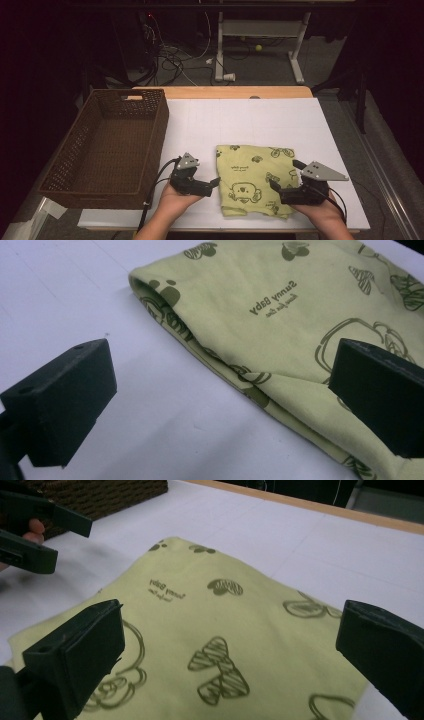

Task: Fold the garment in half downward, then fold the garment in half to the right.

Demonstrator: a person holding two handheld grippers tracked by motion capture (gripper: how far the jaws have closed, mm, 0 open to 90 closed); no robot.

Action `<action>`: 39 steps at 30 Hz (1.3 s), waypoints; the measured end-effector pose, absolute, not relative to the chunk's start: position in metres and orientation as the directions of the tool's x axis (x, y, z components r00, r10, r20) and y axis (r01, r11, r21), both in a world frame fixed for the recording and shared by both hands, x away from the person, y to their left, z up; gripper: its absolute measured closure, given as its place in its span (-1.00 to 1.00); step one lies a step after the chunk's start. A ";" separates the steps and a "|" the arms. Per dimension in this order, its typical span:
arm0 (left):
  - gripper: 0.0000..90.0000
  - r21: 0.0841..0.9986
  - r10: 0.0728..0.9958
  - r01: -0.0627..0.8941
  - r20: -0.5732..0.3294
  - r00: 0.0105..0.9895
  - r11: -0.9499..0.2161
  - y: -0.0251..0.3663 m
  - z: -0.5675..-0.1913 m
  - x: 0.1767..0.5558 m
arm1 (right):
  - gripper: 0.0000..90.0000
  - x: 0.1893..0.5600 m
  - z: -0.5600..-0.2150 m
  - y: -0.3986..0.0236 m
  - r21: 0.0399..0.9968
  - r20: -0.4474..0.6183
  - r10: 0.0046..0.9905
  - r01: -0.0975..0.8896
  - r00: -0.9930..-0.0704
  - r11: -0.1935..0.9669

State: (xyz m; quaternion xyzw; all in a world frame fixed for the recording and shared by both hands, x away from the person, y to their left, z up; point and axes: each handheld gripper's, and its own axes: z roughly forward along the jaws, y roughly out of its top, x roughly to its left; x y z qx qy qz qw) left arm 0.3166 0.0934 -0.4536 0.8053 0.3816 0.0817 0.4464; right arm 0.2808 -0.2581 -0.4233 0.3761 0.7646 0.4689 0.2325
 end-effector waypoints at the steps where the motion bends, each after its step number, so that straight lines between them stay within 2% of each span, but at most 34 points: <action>1: -1.00 0.782 0.688 0.541 -0.209 0.695 -0.310 0.093 -0.453 0.317 | -0.99 0.282 -0.422 -0.255 0.894 -0.001 0.793 0.354 -0.609 0.274; 13: -1.00 0.785 0.685 0.537 -0.208 0.698 -0.309 0.076 -0.444 0.338 | -0.99 0.275 -0.428 -0.223 0.898 -0.020 0.743 0.314 -0.670 0.307; 33: -1.00 0.737 0.717 0.590 -0.209 0.665 -0.331 0.049 -0.438 0.390 | -0.99 0.264 -0.439 -0.221 0.891 -0.012 0.713 0.316 -0.701 0.326; 36: -0.90 0.721 0.727 0.612 -0.222 0.649 -0.326 0.053 -0.442 0.400 | -0.99 0.265 -0.440 -0.221 0.890 -0.011 0.713 0.318 -0.701 0.327; 39: -0.66 0.709 0.740 0.626 -0.223 0.635 -0.323 0.057 -0.446 0.407 | -0.99 0.266 -0.440 -0.220 0.889 -0.009 0.715 0.322 -0.700 0.326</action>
